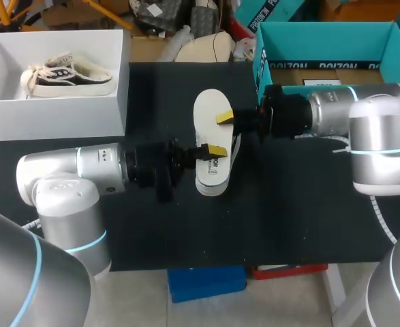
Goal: Take the shoe out of the shoebox, open the shoe tongue, remove and reinsert the insole, then place the shoe into the shoebox
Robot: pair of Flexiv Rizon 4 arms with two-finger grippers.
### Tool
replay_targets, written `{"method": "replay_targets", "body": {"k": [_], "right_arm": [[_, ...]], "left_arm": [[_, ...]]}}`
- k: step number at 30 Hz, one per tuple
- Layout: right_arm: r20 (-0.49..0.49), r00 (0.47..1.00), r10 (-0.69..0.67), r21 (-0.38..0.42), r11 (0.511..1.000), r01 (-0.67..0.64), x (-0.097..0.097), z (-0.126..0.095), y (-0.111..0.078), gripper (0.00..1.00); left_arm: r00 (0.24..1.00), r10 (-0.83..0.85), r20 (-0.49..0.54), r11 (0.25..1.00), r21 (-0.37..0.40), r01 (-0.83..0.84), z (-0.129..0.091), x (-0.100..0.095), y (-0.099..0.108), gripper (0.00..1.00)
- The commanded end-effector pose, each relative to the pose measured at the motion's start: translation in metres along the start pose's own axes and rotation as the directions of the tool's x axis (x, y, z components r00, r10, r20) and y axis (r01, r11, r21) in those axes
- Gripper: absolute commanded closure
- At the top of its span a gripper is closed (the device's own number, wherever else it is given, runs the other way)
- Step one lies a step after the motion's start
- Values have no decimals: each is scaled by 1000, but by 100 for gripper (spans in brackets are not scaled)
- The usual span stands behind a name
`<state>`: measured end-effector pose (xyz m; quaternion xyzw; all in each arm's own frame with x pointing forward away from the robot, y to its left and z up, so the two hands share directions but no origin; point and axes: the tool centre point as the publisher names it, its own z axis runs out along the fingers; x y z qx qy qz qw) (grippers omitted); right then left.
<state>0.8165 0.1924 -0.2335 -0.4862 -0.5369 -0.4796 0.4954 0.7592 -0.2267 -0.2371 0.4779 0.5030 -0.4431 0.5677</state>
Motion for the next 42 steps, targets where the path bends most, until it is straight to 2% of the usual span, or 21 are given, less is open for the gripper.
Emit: {"method": "replay_targets", "body": {"k": [1, 7, 8, 9, 14, 17, 20, 21, 24, 27, 28, 29, 31, 32, 33, 37, 42], "right_arm": [[12, 1000, 15, 29, 999, -15, -5, 7, 0, 100], [23, 999, 24, 48, 999, -25, -6, 10, -1, 100], [23, 999, 24, 48, 999, -25, -6, 10, -1, 100], [23, 999, 24, 48, 999, -25, -6, 10, -1, 100], [23, 999, 24, 48, 999, -25, -6, 10, -1, 100], [23, 999, 24, 48, 999, -25, -6, 10, -1, 100], [23, 999, 24, 48, 999, -25, -6, 10, -1, 100], [23, 999, 24, 48, 999, -25, -6, 10, -1, 100], [23, 999, 24, 48, 999, -25, -6, 10, -1, 100], [23, 999, 24, 48, 999, -25, -6, 10, -1, 100], [23, 999, 24, 48, 999, -25, -6, 10, -1, 100], [23, 999, 24, 48, 999, -25, -6, 10, -1, 100], [23, 999, 24, 48, 999, -25, -6, 10, -1, 100], [23, 999, 24, 48, 999, -25, -6, 10, -1, 100], [23, 999, 24, 48, 999, -25, -6, 10, -1, 100], [23, 999, 24, 48, 999, -25, -6, 10, -1, 100], [23, 999, 24, 48, 999, -25, -6, 10, -1, 100]], "left_arm": [[1000, 2, -4, 1000, -2, -2, 1, -1, -1, 100], [1000, 2, -4, 1000, -2, -2, 1, -1, -1, 100], [1000, 2, -4, 1000, -2, -2, 1, -1, -1, 72], [999, 22, -28, 1000, -8, -22, 1, -3, 0, 0], [983, 102, -150, 993, -38, -108, -14, -22, 2, 0], [940, 135, -313, 987, -45, -157, -29, -27, 2, 0], [844, 176, -507, 978, -8, -209, -46, -30, -1, 0], [810, 185, -556, 975, 4, -221, -51, -33, -1, 0], [633, 244, -734, 957, 78, -279, -65, -39, -3, 0], [407, 325, -854, 929, 209, -304, -71, -45, -10, 0], [357, 329, -874, 925, 222, -310, -72, -48, -11, 0], [276, 353, -894, 914, 266, -306, -73, -52, -15, 0], [180, 370, -911, 899, 302, -317, -72, -57, -17, 0], [70, 377, -924, 881, 334, -335, -71, -61, -19, 0], [30, 375, -927, 875, 343, -340, -71, -63, -20, 0], [-44, 370, -928, 858, 360, -366, -64, -77, -29, 0], [-126, 361, -924, 852, 382, -358, -64, -77, -29, 0]]}}
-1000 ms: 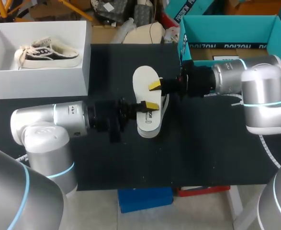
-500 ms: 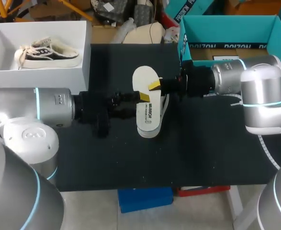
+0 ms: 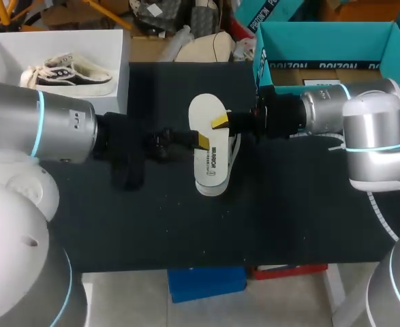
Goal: Take the shoe out of the shoebox, open the shoe tongue, remove and reinsert the insole, then place the shoe into the shoebox
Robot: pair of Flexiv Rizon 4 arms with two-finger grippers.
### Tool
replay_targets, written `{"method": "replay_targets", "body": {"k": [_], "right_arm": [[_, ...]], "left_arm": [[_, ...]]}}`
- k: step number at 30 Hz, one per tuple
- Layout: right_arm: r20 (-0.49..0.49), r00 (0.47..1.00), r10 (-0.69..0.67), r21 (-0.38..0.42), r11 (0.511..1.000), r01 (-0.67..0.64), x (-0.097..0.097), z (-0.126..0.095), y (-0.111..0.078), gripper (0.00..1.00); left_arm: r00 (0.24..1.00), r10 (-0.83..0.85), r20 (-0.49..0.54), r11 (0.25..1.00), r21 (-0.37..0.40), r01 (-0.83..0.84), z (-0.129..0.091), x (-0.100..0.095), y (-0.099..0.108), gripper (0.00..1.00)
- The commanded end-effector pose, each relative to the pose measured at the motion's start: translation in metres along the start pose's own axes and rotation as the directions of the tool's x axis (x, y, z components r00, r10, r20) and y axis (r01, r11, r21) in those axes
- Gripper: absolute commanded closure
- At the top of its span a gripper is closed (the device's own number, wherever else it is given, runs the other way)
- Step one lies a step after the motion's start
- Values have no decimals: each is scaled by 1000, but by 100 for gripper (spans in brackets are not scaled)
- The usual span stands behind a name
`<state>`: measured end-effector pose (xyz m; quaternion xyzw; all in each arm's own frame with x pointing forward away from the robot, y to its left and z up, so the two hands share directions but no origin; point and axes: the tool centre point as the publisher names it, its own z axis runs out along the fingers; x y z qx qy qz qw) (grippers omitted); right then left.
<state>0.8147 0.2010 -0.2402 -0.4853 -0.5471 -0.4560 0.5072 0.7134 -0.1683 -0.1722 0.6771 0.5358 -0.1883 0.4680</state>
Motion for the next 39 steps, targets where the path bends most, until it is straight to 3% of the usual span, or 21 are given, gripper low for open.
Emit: {"method": "replay_targets", "body": {"k": [1, 12, 14, 23, 39], "right_arm": [[3, 1000, 1, 1, 1000, -1, 0, 0, 0, 100], [3, 1000, 1, 1, 1000, -1, 0, 0, 0, 100], [3, 1000, 1, 1, 1000, -1, 0, 0, 0, 100], [3, 1000, 1, 1, 1000, -1, 0, 0, 0, 100], [3, 1000, 1, 1, 1000, -1, 0, 0, 0, 100]], "left_arm": [[511, 252, -821, 967, 191, -170, -5, -4, 3, 0], [511, 252, -821, 967, 191, -170, -5, -4, 3, 0], [532, 199, -823, 980, 169, -104, 1, -5, 4, 0], [454, -29, -891, 976, 72, 204, 13, 0, 8, 0], [455, -7, -890, 978, 89, 189, 16, -1, 6, 0]]}}
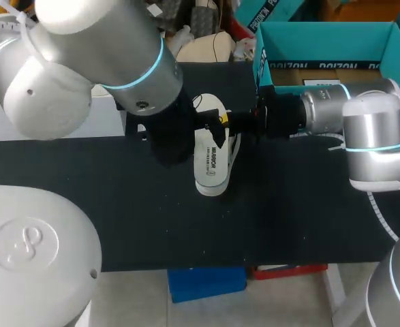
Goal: Take the shoe out of the shoebox, open the shoe tongue, remove and reinsert the insole, then place the shoe into the shoebox
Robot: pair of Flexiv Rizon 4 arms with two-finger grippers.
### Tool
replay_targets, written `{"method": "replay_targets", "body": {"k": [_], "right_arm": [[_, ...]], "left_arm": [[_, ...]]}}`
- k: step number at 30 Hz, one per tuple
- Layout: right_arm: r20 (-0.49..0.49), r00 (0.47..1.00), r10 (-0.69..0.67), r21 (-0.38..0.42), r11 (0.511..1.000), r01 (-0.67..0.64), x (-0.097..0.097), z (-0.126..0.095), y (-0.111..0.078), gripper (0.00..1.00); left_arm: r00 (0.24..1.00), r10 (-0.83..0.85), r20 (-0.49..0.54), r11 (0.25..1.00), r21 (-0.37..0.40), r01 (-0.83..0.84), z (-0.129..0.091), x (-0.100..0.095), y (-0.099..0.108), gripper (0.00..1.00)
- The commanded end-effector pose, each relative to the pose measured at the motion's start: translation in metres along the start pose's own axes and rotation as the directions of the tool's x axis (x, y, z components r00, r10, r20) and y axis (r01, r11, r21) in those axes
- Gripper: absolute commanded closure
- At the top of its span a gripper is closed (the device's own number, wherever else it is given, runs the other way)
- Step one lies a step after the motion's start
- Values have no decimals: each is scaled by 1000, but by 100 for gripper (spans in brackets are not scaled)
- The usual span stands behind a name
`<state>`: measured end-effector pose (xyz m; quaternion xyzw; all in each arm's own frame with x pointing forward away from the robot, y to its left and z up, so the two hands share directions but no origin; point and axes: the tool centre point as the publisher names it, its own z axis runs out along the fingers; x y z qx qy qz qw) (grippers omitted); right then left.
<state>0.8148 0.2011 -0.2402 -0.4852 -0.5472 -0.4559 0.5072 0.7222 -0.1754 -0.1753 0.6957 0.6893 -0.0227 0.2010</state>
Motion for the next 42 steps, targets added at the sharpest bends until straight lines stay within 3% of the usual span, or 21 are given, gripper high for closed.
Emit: {"method": "replay_targets", "body": {"k": [1, 12, 22, 33, 42], "right_arm": [[3, 1000, 1, 0, 1000, -1, 0, 0, 0, 100], [3, 1000, 1, 0, 1000, -1, 0, 0, 0, 100], [3, 1000, 1, 0, 1000, -1, 0, 0, 0, 100], [3, 1000, 1, 0, 1000, -1, 0, 0, 0, 100], [3, 1000, 1, 0, 1000, -1, 0, 0, 0, 100]], "left_arm": [[916, -15, -401, 999, 20, 26, 5, -7, 0, 0], [929, -1, -369, 996, 86, 36, 32, -28, 2, 0], [935, -11, -355, 994, 101, 50, 37, -34, 11, 0], [936, -27, -350, 996, 65, 53, 25, -26, 53, 0], [938, -44, -344, 996, 64, 70, 34, -15, 93, 0]]}}
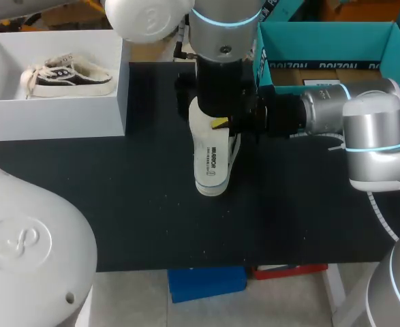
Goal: Take the shoe out of the shoebox, open the shoe tongue, remove and reinsert the insole, then place the shoe into the shoebox
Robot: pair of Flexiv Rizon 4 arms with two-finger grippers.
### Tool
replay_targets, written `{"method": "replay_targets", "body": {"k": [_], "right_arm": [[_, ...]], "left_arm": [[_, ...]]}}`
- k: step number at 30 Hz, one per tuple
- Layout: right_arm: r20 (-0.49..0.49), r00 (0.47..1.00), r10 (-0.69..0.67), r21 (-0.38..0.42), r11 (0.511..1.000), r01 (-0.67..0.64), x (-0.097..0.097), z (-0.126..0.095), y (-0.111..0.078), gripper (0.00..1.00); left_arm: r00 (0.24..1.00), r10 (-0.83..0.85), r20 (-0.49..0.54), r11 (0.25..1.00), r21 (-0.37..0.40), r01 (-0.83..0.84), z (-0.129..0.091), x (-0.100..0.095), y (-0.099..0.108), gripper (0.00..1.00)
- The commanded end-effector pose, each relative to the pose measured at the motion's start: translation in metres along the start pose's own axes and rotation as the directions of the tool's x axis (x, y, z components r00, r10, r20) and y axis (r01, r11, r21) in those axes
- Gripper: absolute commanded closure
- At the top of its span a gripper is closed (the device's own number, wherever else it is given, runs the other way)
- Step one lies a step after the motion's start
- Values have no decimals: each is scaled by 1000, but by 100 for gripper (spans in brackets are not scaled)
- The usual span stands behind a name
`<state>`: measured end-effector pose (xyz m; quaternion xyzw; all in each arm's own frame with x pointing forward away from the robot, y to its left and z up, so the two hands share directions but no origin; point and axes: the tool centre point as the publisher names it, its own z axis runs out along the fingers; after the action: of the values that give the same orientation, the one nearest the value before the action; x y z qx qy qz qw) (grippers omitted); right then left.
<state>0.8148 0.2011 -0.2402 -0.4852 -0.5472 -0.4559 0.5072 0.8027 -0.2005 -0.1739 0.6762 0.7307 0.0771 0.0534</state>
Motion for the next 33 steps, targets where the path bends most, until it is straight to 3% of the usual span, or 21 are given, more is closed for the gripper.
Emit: {"method": "replay_targets", "body": {"k": [1, 17, 25, 33], "right_arm": [[3, 1000, 1, 0, 1000, -1, 0, 0, 0, 100], [3, 1000, 1, 0, 1000, -1, 0, 0, 0, 100], [3, 1000, 1, 0, 1000, -1, 0, 0, 0, 100], [3, 1000, 1, 0, 1000, -1, 0, 0, 0, 100]], "left_arm": [[1000, -4, 11, 1000, 18, 4, 10, 2, 20, 0], [999, -27, 33, 1000, 17, 27, 30, 1, 84, 0], [997, -39, 61, 999, 21, 38, 32, 4, 88, 0], [998, -36, 55, 999, 13, 36, 20, 14, 60, 0]]}}
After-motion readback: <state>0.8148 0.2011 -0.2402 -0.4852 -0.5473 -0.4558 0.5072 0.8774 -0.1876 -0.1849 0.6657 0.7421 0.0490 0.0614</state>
